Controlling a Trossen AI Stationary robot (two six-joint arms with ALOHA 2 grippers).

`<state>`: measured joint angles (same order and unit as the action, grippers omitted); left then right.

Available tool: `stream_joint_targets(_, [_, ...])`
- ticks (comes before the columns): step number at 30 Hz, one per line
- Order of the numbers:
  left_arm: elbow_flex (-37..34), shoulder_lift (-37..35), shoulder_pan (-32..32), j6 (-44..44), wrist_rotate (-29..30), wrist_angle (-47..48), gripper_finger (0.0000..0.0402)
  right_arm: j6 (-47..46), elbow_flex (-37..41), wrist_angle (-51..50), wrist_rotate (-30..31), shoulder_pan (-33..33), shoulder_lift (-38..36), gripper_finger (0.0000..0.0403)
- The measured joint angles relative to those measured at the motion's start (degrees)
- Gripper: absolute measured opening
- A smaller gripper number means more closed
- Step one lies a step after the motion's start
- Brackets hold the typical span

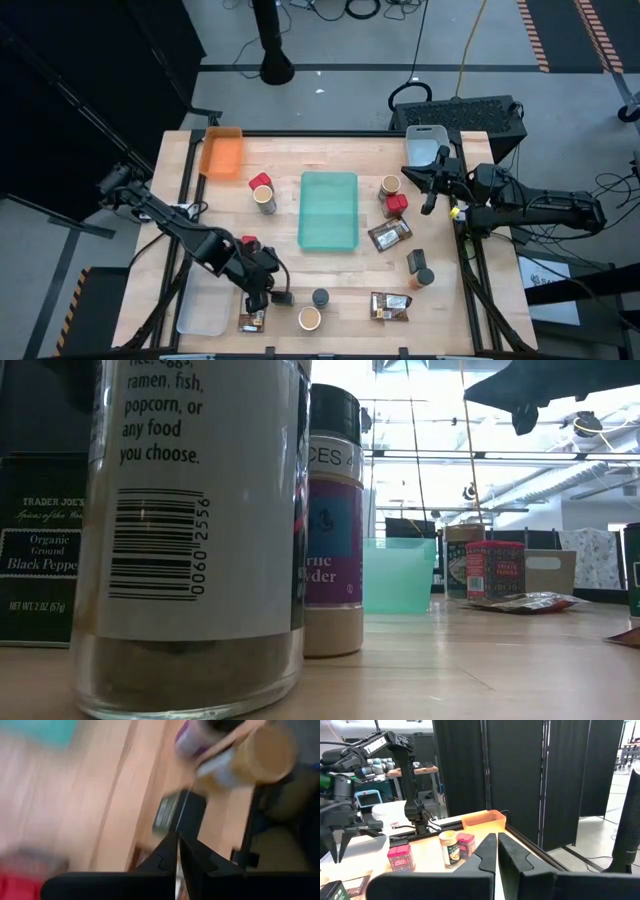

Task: Sort spices by type
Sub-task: Put the bottom black seasoning can into the orange bin

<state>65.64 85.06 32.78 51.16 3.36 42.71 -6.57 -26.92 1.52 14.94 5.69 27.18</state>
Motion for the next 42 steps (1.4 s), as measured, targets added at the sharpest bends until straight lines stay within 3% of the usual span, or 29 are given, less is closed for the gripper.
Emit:
stream_joint_targets(6, [5.53, 2.97, 3.07, 5.33, -0.64, 10.83, 0.0005, 0.11, 0.0, -0.06, 0.0, 0.0, 0.02, 0.0])
stream_joint_targets(14, [8.28, 5.35, 2.95, 7.01, 2.09, 10.08, 0.0006, 0.14, 0.0, -0.09, 0.0, -0.01, 0.02, 0.0])
stream_joint_targets(21, [8.25, 7.55, 3.11, 4.16, 0.25, 1.7, 0.0012, 0.12, 0.0, -0.2, -0.02, 0.0, 0.02, 0.0])
stream_joint_targets(27, [8.23, 7.29, 2.77, 6.92, -2.57, 3.9, 0.0067, -1.61, 0.0, -0.19, -0.04, 0.0, 0.02, 0.0])
stream_joint_targets(33, [8.25, 7.25, 2.95, 5.17, -2.91, 2.08, 0.0166, -3.48, 0.0, -0.89, -0.04, 0.0, 0.0, 0.0])
stream_joint_targets(38, [8.25, 7.55, 2.94, -2.04, 4.35, 2.24, 0.0237, -4.74, 0.0, -1.47, -0.07, -0.01, 0.0, 0.0])
stream_joint_targets(42, [8.25, 8.57, 2.93, -8.35, 10.5, 1.53, 0.0254, -4.76, 0.0, -1.73, -0.04, 0.0, 0.0, 0.0])
